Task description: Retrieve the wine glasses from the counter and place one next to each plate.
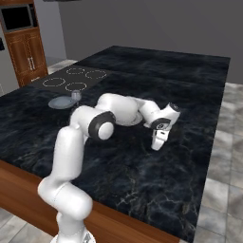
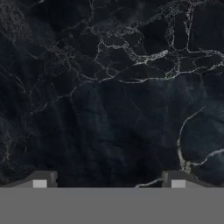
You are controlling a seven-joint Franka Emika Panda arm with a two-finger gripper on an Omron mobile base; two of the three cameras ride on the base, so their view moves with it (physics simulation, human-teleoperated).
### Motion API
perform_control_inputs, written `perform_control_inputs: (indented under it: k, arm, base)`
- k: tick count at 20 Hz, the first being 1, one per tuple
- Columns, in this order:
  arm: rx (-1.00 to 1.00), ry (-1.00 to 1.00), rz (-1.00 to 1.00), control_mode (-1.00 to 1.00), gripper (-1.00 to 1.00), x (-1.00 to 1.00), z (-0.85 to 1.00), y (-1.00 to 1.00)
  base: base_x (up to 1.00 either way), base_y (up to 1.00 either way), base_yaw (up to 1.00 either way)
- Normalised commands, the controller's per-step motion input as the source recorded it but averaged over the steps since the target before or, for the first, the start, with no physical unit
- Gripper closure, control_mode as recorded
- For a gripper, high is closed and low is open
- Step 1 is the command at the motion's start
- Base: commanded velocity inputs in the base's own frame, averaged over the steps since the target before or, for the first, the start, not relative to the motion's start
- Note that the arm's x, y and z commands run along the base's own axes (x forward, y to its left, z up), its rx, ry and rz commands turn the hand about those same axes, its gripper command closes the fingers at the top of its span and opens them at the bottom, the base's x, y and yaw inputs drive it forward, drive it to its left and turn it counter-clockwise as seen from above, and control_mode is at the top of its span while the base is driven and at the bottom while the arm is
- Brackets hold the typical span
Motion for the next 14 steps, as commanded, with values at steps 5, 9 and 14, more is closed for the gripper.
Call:
perform_control_inputs:
  k: [5, 9, 14]
  arm:
    - [-0.04, -0.14, 0.11, -1.00, -1.00, -1.00, 1.00, -0.02]
    - [0.00, -0.10, 0.18, -1.00, -1.00, -0.97, 1.00, 0.00]
    - [0.00, -0.12, 0.24, -1.00, -1.00, -0.97, 1.00, 0.23]
  base:
    - [0.00, 0.00, 0.00]
    - [0.00, 0.00, 0.00]
    - [0.00, 0.00, 0.00]
